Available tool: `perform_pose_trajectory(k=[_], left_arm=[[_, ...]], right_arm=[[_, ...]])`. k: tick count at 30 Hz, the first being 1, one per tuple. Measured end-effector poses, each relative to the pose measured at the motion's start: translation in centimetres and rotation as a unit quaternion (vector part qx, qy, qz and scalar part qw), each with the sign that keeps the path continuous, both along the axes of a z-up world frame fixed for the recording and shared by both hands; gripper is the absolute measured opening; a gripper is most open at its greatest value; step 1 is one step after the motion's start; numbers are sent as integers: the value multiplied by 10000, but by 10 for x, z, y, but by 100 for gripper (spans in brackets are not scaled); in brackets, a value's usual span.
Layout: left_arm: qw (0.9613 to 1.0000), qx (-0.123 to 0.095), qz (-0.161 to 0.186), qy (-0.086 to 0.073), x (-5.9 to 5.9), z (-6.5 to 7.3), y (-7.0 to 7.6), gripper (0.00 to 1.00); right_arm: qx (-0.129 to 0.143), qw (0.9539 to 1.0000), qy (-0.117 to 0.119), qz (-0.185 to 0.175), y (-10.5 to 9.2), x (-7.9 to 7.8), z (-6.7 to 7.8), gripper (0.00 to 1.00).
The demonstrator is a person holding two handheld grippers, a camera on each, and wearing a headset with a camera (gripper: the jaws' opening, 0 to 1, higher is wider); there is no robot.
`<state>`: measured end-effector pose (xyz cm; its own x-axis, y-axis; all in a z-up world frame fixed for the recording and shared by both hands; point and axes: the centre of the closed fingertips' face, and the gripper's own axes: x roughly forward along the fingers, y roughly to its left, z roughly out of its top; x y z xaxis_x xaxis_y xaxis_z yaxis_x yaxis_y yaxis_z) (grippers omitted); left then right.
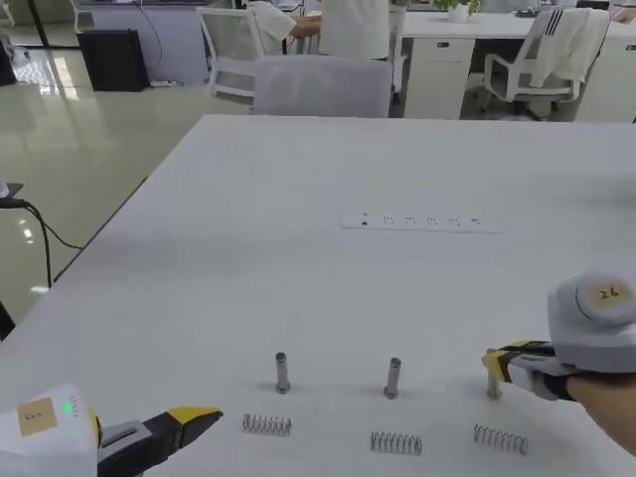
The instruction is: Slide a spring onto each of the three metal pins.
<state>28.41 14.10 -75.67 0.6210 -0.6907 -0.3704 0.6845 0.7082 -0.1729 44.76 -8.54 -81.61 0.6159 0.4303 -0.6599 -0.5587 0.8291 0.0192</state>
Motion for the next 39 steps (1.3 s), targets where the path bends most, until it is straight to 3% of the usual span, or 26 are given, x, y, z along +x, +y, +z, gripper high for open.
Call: perform_pose_trajectory(k=[1, 15, 26, 39], left_arm=[[10000, 4, 1, -2, 0, 0, 0, 66], [10000, 1, 8, -12, 0, 0, 1, 66], [9999, 62, 36, -73, 1, 4, 4, 66], [9999, 61, 33, -118, 2, 7, 3, 66]], right_arm=[[23, 10000, -89, 13, 0, 0, 2, 4], [294, 9993, -241, 19, 1, -2, 2, 4], [457, 9987, -167, -134, 1, -7, 2, 5], [294, 9992, -262, 11, 1, -8, 2, 5]])
